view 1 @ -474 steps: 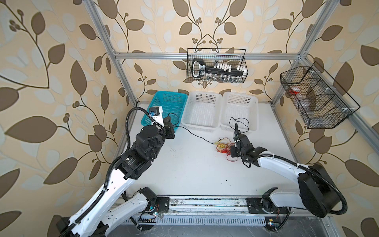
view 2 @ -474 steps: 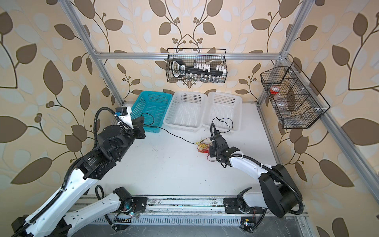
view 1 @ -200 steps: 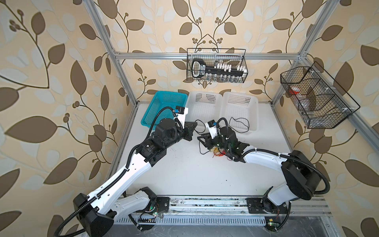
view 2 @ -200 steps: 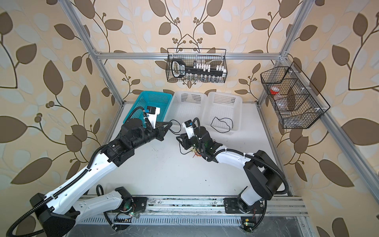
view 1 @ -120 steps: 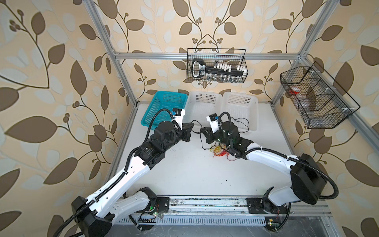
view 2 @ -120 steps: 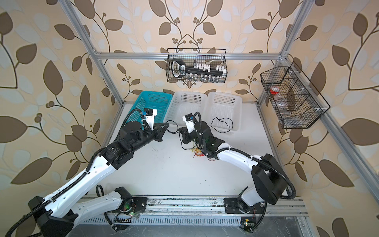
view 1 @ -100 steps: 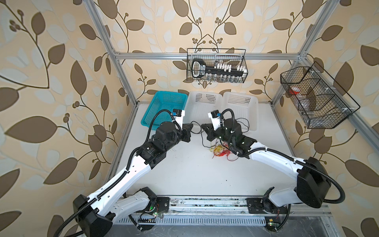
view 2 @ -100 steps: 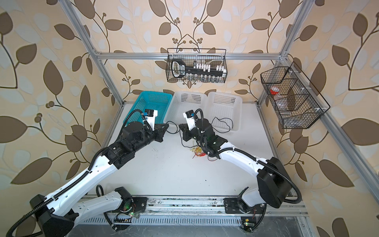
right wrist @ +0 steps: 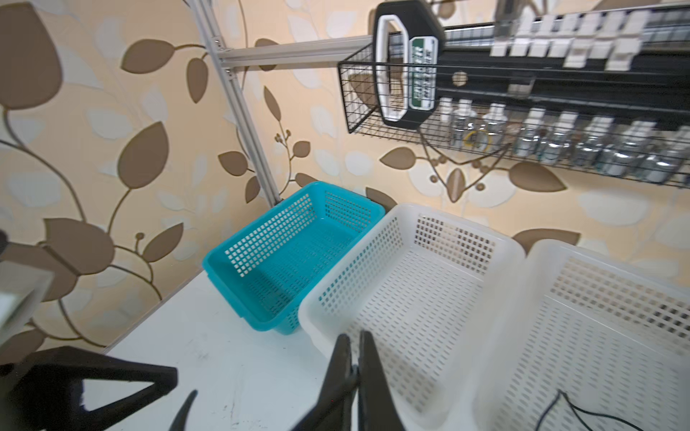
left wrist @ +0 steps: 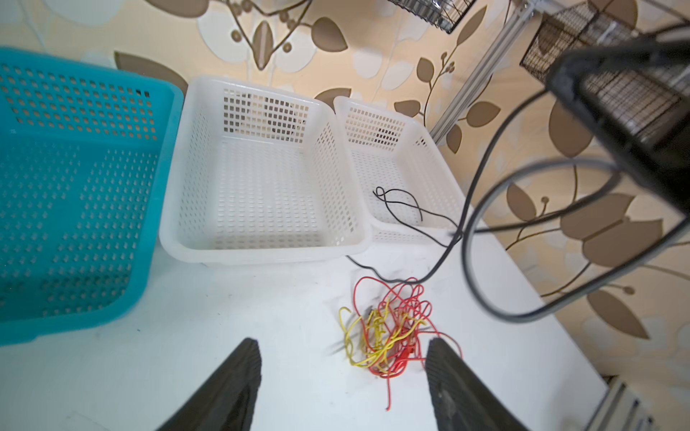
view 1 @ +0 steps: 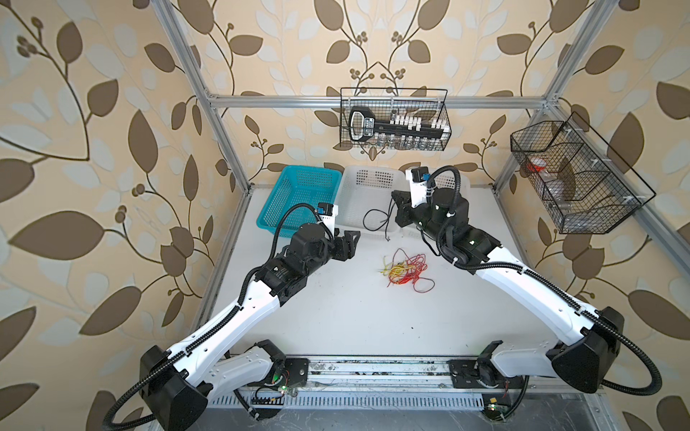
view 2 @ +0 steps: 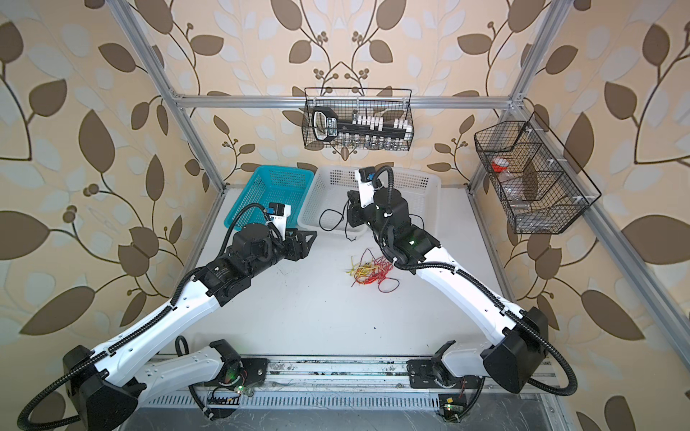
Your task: Untangle the cables
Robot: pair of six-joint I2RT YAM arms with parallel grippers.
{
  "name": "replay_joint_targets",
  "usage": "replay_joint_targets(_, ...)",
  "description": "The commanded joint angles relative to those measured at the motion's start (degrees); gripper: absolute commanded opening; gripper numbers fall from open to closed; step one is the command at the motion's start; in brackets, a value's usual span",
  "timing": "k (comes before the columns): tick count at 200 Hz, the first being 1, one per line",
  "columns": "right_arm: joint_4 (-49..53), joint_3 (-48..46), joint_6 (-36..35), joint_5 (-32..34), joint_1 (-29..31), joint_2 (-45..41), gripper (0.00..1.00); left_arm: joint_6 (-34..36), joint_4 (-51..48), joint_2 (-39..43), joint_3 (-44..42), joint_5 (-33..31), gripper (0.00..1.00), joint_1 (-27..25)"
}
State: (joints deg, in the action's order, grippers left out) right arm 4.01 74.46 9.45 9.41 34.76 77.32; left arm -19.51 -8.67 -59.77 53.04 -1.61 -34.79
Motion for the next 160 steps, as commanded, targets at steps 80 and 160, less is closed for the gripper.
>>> replay_joint_targets(80, 4.1, 8.7, -0.3, -1.6, -15.2, -0.5, 0.0, -0.5, 2.6, -0.6, -1.6, -0.4, 0.99, 0.5)
replay_joint_targets(160, 1.9, 10.8, 0.3, -6.0, -20.5, -2.9, 0.0, -0.9, 2.5, -2.0, -1.7, -0.1, 0.99, 0.5)
